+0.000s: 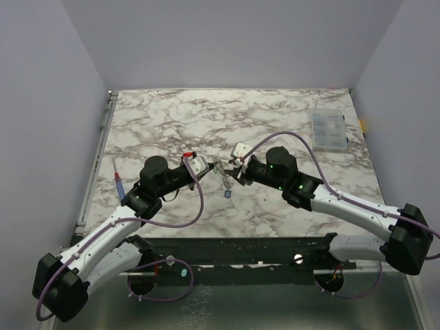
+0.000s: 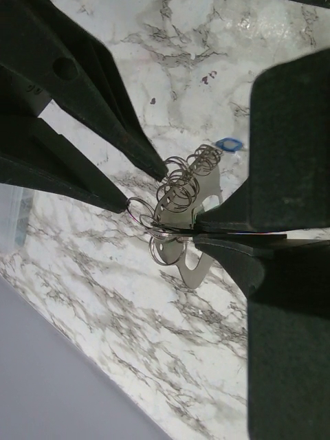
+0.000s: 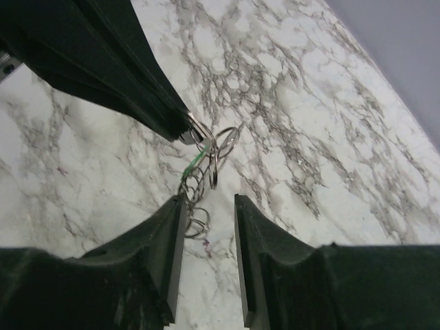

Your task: Put the keys on the keyring

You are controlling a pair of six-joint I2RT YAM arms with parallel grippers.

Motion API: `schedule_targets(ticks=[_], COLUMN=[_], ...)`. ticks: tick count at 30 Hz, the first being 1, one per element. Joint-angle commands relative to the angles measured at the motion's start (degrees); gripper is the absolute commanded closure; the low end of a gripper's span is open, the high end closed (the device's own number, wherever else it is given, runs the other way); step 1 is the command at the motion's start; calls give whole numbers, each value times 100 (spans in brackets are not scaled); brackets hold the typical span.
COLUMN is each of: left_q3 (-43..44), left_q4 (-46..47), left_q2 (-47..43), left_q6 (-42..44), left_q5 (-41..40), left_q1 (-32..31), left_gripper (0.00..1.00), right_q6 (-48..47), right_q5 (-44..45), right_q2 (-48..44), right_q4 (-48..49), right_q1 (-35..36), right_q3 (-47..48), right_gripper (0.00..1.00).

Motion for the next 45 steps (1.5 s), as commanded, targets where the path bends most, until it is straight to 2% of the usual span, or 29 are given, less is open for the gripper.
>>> schedule_targets(ticks=[1,4,6,7,13,20,23,26,30,33,39,42,45], left_q3=[248,261,270,266,270,244,225,209,191,185,247,509,884], left_q4=[10,8,16,24,85,207,243,273,312,310,240,-296,-978], left_q2=[-81,-66,-44,-31,4,-7,-15,-30,-54,-50,-24,46,177], left_q6=[63,26,-3,-13,-92,-177,-206,-243,-276,-284,-300,-213,-304], left_q5=[-109,-119,-127,-121,-94,-3,31,30,-18,-88,-375,-444,-474], left_q1=[44,44,43,49,47,56,60,69,77,86,121,122,120], left_gripper=[100,100,100,100,100,100,100,100,100,100,100,100,100], right_q6=[216,437,668,783,1354,1924,1781,1672,1538,1494,1542,1559,1548], right_q5=[-7,-34,-152,-221,-100,759,781,848,1201,1181,502,568,798], right_q2=[94,134,197,230,567,982,1243,1507,1589,1495,1141,872,631], right_q4=[223,686,956,1116,2008,3080,3590,3910,4058,3855,2903,2307,1766], right_q1=[-1,9,0,-1,1,3,0,2,-1,1,4,0,-1], right_q3=[-162,-407,-536,-613,-988,-1286,-1353,-1359,-1412,-1430,-1353,-1311,-1237], right_gripper=[49,27,5,1,0,0,5,16,49,67,79,85,85])
